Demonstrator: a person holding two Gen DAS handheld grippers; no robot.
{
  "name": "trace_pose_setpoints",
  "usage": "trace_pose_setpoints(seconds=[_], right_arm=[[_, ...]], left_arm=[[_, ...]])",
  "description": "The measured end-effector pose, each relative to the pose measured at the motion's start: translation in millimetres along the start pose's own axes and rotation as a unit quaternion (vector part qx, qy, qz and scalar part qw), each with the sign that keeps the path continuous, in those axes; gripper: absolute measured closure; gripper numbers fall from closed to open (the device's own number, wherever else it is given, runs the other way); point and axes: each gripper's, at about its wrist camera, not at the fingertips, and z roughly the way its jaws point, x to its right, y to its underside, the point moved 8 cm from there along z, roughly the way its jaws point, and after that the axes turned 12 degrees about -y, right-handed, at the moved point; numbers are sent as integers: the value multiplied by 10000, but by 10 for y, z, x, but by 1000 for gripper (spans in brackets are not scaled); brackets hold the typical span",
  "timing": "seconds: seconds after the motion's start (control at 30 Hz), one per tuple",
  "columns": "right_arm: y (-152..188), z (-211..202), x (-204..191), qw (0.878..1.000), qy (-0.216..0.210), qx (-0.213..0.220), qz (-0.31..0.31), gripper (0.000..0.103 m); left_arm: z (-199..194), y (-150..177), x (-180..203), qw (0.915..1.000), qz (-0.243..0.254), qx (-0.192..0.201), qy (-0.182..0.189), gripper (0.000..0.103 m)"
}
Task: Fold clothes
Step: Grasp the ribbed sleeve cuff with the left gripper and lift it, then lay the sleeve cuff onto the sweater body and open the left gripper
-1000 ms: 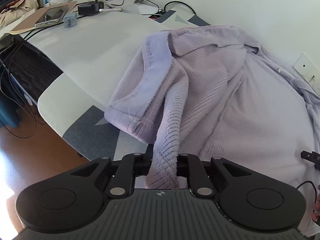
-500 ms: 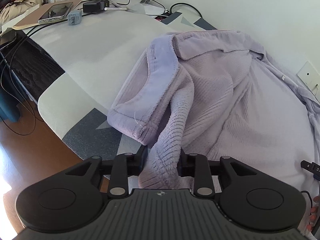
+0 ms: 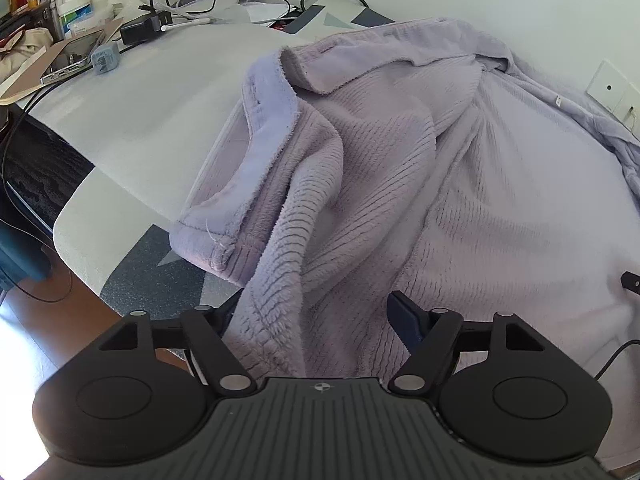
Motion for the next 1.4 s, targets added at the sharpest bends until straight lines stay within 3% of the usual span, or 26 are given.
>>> trace_pose_setpoints(seconds=[0.37, 0.5, 0.7, 0.8, 0.87, 0.9, 1.0, 1.07, 1.13, 1.23, 1.4], right_arm=[[7, -2, -5, 10000, 1, 2, 12, 1], [7, 2, -9, 9999, 50, -54, 103, 1], [14, 7, -3, 9999, 72, -74, 119, 1], [-2, 16, 2, 9998, 53, -147, 109, 1], [-8, 19, 1, 9998, 35, -171, 87, 1], [-12, 22, 3, 9998, 26, -187, 82, 1], [-36, 36, 14, 9995, -9, -315, 92, 1], [-49, 43, 16, 9992, -26, -390, 103, 1], [-55, 46, 15, 9990, -46, -432, 96, 1], [-55, 38, 12, 9988, -122, -471, 62, 1], [-61, -24, 45, 9978, -406, -489, 207, 1]], left_arm=[[13, 14, 38, 9999, 130, 18, 19, 21], [57, 28, 76, 9998, 160, -90, 78, 0], [173, 1, 29, 9994, 123, -166, -263, 0], [194, -60, -57, 9994, -170, -205, -207, 0], [171, -99, -180, 9979, -562, -216, -235, 9], [151, -111, -260, 9960, -814, -218, -291, 27], [38, -153, -408, 9930, -1104, -287, -322, 31], [-85, -194, -421, 9944, -1030, -104, -194, 29], [-202, -246, -445, 9954, -945, 158, -88, 19], [-369, -337, -493, 9947, -804, 644, 35, 19], [-232, -432, -605, 9941, -515, 908, -287, 20]])
